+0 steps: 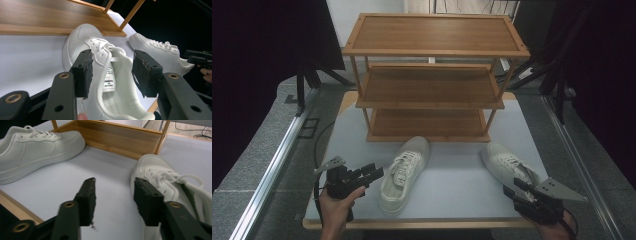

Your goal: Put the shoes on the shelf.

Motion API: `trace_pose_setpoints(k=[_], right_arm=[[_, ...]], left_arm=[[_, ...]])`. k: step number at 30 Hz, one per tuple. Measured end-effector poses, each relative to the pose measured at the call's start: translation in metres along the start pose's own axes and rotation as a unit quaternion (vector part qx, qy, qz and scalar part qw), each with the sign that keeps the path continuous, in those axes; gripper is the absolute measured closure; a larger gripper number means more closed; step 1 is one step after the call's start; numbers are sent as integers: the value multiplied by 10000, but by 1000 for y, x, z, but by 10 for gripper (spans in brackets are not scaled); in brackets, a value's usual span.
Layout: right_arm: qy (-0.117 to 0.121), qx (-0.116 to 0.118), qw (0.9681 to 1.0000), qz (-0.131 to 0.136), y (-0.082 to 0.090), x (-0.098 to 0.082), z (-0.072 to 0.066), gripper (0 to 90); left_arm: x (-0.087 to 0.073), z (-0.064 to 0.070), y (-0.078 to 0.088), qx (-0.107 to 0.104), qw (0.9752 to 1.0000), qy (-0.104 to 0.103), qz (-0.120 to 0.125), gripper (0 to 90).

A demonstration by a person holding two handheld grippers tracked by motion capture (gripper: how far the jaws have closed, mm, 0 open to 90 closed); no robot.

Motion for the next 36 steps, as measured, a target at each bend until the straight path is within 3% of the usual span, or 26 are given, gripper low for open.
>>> trace_pose_setpoints(k=[6, 7, 11, 15, 20, 24, 28, 32, 34, 36], right_arm=[[-53, -73, 10000, 30, 1, 10, 15, 453], [-54, -101, 9999, 65, 1, 15, 22, 438], [-127, -181, 9997, 88, 1, 18, 37, 431], [-359, -442, 9983, 139, 8, 18, 68, 443], [-450, -453, 9980, 18, 9, 15, 82, 451], [-419, -503, 9975, -275, -3, 9, 95, 454], [-347, -223, 9981, -464, -19, 6, 103, 490], [-196, -172, 9962, -828, -37, 6, 107, 534], [-200, -201, 9958, -867, -40, 7, 112, 539], [-210, -50, 9961, -861, -43, 7, 116, 534]], left_arm=[[-5, -2, -6, 81, 9998, 14, -153, 505], [-3, 3, -8, 173, 9995, -126, -225, 504], [4, 11, -12, 181, 9992, -288, -211, 504], [10, 19, -17, 199, 9984, -457, -251, 503], [10, 19, -27, 260, 9975, -506, -418, 503], [8, 14, -38, 439, 9950, -609, -657, 503], [6, 9, -49, 573, 9930, -661, -792, 503], [2, 6, -57, 743, 9891, -830, -967, 507], [1, 5, -60, 833, 9875, -884, -1008, 514], [-1, 2, -63, 929, 9862, -886, -1045, 522]])
Point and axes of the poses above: each handheld gripper's, and its own axes: y roughly backward along the jaws, x roughly out of its top, z roughly to its right, the point moved 1 cm from there along -y, roughly forward along the jaws, and after that the axes turned 5 degrees about -y, right-handed, at the moved point
